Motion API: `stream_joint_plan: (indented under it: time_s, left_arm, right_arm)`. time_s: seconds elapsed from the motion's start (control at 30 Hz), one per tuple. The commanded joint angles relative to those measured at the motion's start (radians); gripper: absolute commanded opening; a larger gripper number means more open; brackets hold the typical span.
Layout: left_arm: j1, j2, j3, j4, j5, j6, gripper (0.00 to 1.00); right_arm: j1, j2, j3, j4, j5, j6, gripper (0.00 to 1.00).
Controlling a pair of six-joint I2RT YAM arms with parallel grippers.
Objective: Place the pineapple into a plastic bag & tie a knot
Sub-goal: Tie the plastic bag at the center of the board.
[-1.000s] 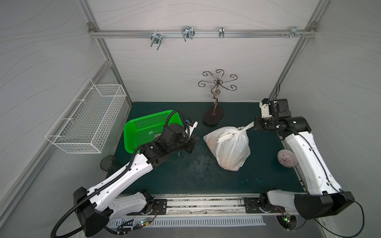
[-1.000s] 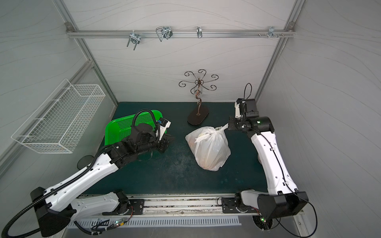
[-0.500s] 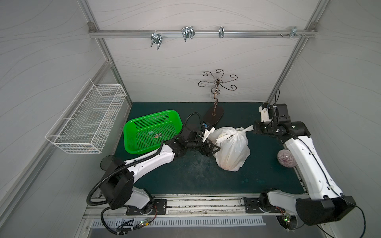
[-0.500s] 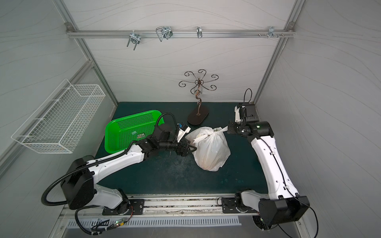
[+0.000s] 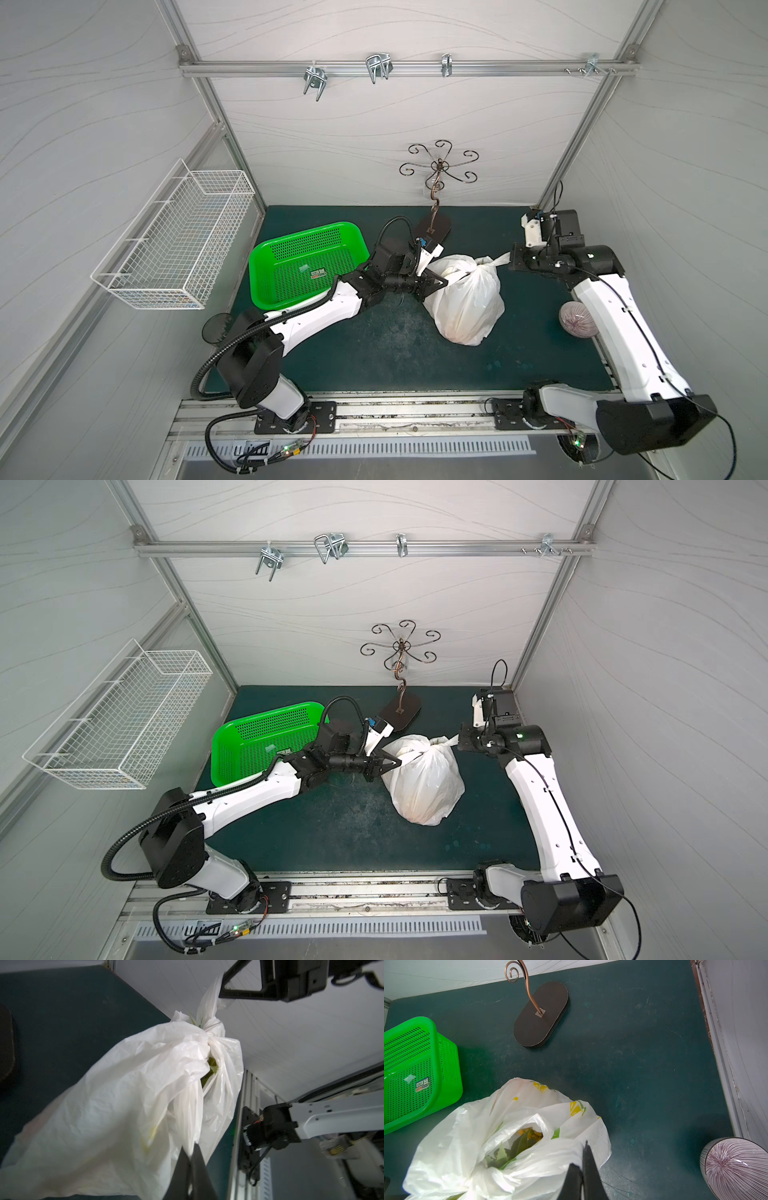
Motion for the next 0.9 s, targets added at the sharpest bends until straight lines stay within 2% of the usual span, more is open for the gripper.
stream_joint_plan:
  time_s: [0.0, 0.1, 0.27, 0.37, 0.7, 0.8, 0.87]
  left_arm:
    - [-0.009, 0.007, 0.049, 0.000, 0.007, 0.021, 0.00]
    - [-0.011, -0.027, 0.057, -0.042, -0.078, 0.048, 0.00]
    - [-0.006, -0.134, 0.055, -0.105, -0.436, 0.075, 0.00]
    - [0.023, -0.162, 0.094, -0.181, -0.552, 0.067, 0.00]
    - [0.058, -0.211, 0.131, -0.281, -0.696, 0.136, 0.00]
    - [0.073, -0.219, 0.108, -0.312, -0.685, 0.141, 0.00]
    - [0.099, -0.214, 0.040, -0.313, -0.643, 0.095, 0.00]
  right_arm:
    - [0.006, -0.014, 0.003, 0.011, -0.011, 0.008, 0.00]
    - [0.005, -0.014, 0.009, 0.011, -0.003, 0.002, 0.00]
    - [-0.025, -0.012, 0.039, 0.009, 0.024, -0.025, 0.00]
    - [-0.036, 0.000, 0.069, 0.012, 0.026, -0.032, 0.00]
    - [-0.026, 0.066, 0.163, 0.027, 0.004, -0.027, 0.00]
    - [-0.012, 0.066, 0.137, 0.032, 0.001, -0.026, 0.00]
    - [-0.009, 0.059, 0.091, 0.043, 0.010, -0.027, 0.00]
